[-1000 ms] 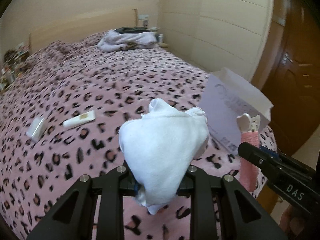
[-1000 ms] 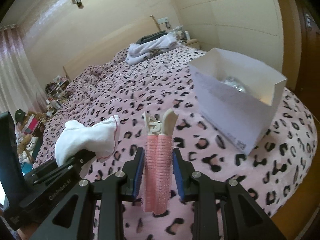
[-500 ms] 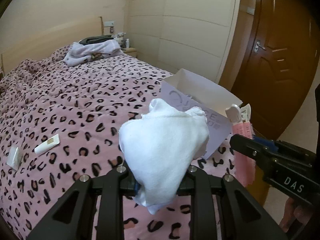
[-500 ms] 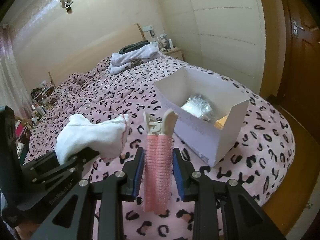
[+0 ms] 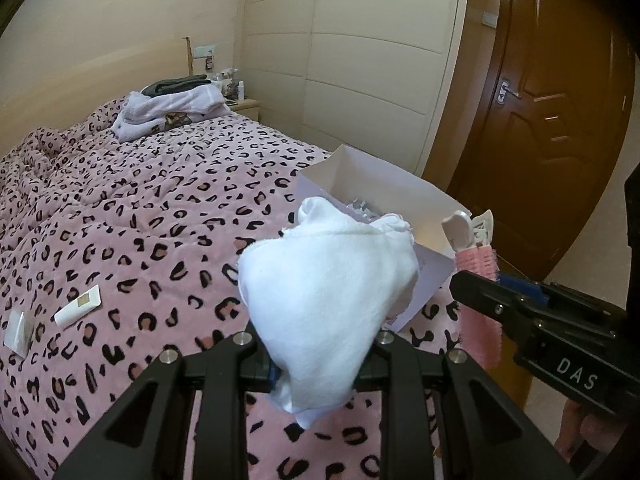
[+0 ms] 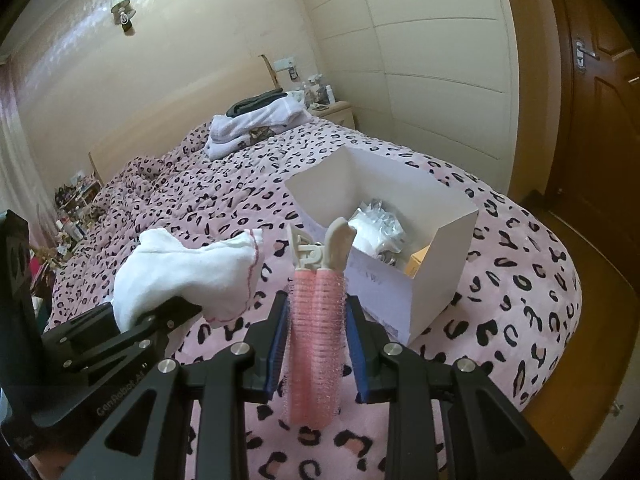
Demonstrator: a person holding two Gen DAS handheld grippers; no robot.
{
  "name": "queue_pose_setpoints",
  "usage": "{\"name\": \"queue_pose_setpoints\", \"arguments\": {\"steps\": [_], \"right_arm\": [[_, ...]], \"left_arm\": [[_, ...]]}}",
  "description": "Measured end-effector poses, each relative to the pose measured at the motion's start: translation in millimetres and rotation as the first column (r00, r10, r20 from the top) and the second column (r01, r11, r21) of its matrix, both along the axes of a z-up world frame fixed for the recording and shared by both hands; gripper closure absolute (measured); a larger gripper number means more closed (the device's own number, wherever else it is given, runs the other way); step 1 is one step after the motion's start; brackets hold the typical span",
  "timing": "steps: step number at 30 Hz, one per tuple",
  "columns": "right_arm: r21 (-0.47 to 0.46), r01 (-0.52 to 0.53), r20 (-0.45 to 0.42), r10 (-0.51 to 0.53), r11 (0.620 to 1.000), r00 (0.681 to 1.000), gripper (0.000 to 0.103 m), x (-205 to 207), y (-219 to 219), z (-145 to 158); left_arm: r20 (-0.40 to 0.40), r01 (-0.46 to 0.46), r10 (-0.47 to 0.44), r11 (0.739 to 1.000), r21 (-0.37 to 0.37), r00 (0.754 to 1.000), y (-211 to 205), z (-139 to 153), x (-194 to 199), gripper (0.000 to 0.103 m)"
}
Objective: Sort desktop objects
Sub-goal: 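Carry white cloth in left tool while right tool carries roller to paper bag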
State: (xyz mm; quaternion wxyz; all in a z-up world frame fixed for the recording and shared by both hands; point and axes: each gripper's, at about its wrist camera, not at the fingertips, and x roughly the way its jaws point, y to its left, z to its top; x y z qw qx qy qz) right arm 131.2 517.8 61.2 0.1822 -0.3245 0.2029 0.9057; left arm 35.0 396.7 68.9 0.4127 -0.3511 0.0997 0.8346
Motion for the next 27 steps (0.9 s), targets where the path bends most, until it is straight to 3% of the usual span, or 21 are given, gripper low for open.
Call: {"name": "queue_pose_setpoints", "arguments": {"steps": [19,27], "right_arm": [[-0.018,0.008,-0.046,-0.009,1.0,0.999,0.074,-19.5,47.7,7.7],[-0.009,0.011,-0.064,-0.012,1.0,0.998,0.074,-28.8,68.9,16.1]], "left_arm": [[0.043,-0.012,0.014,0.999,-0.04,0.999,60.8,13.5,-18.5,0.078],[0.095,-0.001,0.001,1.0,0.001,0.996,81.3,20.7,-36.9,0.078]]}}
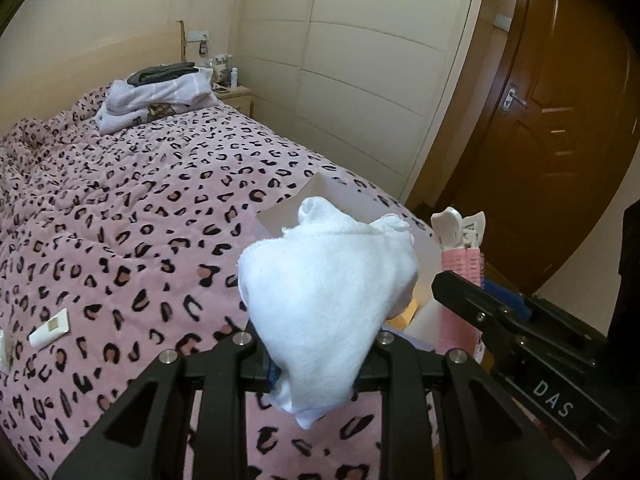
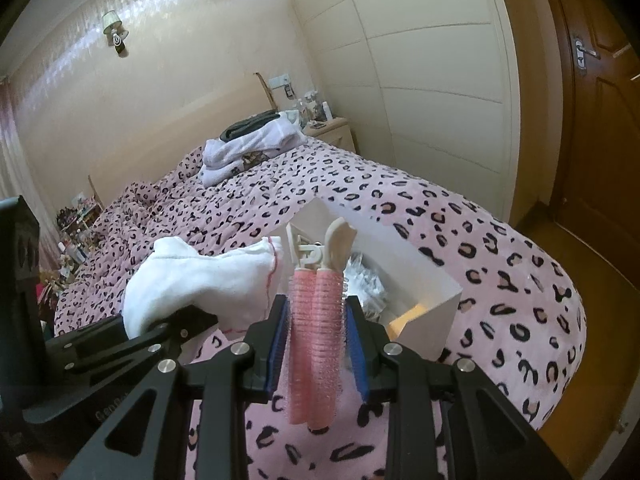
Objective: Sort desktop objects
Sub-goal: 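Carry white cloth in left tool while right tool carries roller to paper bag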
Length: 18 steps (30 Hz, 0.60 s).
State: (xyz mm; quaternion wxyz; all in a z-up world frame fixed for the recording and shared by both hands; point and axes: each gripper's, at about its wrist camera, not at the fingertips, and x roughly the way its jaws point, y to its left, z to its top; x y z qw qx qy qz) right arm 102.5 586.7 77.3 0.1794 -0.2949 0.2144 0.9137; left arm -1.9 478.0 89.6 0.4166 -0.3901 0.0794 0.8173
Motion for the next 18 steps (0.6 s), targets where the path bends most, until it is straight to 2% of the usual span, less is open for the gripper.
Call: {"name": "queue_pose_setpoints", "arguments": {"steps": [10,18], "right_arm": [[0.012,-0.008,-0.026,0.008,1.0,1.0,0.075,-21.9,18.4,12.2],[0.015,-0.007,-0.011,0.008,1.0,1.0,0.074,-41.5,29.0,9.8]], "left_arm": [[0.052,-0.009,0.007,0.999,0.034,0.999,25.0,6.1,-32.2,0.078],[0.052,-0.009,0.008,1.0,0.017,0.999,48.1,3.6,-47.3,0.078]]}}
